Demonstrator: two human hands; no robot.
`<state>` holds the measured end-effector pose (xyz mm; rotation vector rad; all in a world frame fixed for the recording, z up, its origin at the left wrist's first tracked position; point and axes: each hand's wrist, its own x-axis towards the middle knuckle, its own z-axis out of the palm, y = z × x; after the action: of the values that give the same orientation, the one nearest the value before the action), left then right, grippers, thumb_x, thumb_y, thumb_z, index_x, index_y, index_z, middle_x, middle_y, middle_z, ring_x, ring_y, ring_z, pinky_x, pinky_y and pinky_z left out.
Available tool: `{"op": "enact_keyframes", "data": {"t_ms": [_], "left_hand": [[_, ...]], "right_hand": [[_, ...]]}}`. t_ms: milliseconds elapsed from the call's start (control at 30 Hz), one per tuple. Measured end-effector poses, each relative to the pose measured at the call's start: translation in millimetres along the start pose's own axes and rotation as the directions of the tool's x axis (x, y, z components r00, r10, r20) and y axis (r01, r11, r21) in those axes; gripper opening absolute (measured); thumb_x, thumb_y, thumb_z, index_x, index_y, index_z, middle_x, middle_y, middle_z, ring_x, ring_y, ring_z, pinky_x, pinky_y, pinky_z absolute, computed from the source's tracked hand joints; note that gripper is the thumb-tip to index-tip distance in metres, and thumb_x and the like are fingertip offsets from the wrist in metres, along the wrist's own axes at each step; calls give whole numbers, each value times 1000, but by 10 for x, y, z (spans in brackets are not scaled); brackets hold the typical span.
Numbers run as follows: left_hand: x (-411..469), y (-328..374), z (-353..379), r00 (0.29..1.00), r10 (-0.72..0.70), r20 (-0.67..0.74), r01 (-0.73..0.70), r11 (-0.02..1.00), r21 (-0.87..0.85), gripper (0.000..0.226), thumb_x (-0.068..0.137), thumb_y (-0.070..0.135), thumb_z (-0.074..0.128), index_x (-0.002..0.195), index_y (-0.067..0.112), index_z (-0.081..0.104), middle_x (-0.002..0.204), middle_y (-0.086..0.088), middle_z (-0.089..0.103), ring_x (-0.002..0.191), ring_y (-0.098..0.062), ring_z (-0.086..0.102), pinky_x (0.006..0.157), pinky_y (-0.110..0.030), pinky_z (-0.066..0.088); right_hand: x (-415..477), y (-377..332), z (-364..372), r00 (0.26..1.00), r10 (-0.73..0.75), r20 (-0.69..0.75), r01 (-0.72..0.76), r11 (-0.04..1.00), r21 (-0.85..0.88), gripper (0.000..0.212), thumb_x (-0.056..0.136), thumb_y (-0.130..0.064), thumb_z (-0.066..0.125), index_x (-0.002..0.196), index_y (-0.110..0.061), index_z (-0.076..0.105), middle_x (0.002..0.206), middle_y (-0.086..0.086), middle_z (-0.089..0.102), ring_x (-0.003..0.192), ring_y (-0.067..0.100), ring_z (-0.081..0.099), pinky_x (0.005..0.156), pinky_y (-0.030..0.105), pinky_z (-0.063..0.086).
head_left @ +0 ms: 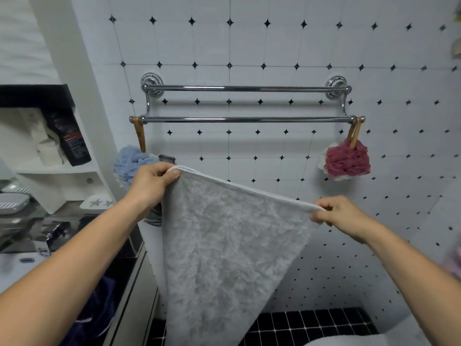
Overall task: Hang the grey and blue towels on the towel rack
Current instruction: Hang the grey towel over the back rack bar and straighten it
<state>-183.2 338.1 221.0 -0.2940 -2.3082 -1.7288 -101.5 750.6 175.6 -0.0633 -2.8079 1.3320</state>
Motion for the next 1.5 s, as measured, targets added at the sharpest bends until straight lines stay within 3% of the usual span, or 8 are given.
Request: {"op": "enact_keyframes", "data": {"t_ms": [267,367,500,600,700,967,1333,1500], "left_hand": [[41,-96,259,997,-73,9,72,995,64,18,95,18,60,82,22,73,53,4,64,39,-12,55,41,-20,45],[109,-165,345,986,-155,-68,158,987,40,16,97,17,56,91,12,69,53,-3,65,34,-15,59,31,-16,38],[254,-213,377,909,-289,-300,223,946,-236,15,100,9,49,89,5,60,74,-10,56,37,-6,60,40,-16,50],[170,-204,553,962,-274,-4,268,942,-205,20,96,1,52,78,4,62,72,-19,60,47,-12,65,48,-20,55],[78,-184,668,852,-339,400,337,938,77,21,96,7,56,80,4,69,71,-25,71,59,-23,72,48,-23,56],[895,-344,891,917,-400,12,359,808,-468,14,99,9,50,89,6,60,74,-13,71,63,-27,74,49,-26,58],[2378,-146,1043,990,-122,-72,-24,358,-933,30,88,-10,52,67,5,67,73,-9,66,77,-22,69,72,-25,58],[2724,-2,1014,989,-55,-139,-123,231,-965,39,93,-11,40,74,8,68,73,-2,75,77,-17,74,70,-27,60]], "right_hand": [[346,-251,-186,900,69,-430,112,917,382,6,93,-10,61,96,-6,65,70,5,51,56,13,43,52,21,38],[228,-301,-197,999,-24,43,2,896,445,16,84,-23,69,93,-11,63,50,3,47,34,11,41,38,18,30],[81,-287,-219,838,-145,526,-169,849,502,60,75,-29,81,122,0,57,78,17,72,56,30,72,41,24,55],[360,-266,-314,990,53,132,-121,797,592,37,92,-14,62,126,1,55,97,25,72,67,33,75,52,28,61],[664,-92,-382,956,237,-176,-81,785,614,27,98,-5,50,122,6,54,86,19,64,53,23,72,52,28,61],[1359,-17,-168,945,311,-98,-81,516,853,44,99,-12,51,141,-5,37,128,14,48,64,26,74,42,29,57],[2690,-451,-353,905,252,-343,311,156,937,14,86,17,50,82,6,58,78,22,70,68,29,75,59,29,60],[3018,-875,-517,870,194,-453,447,74,891,20,96,1,48,83,-13,54,50,-4,64,41,3,59,36,12,43]]}}
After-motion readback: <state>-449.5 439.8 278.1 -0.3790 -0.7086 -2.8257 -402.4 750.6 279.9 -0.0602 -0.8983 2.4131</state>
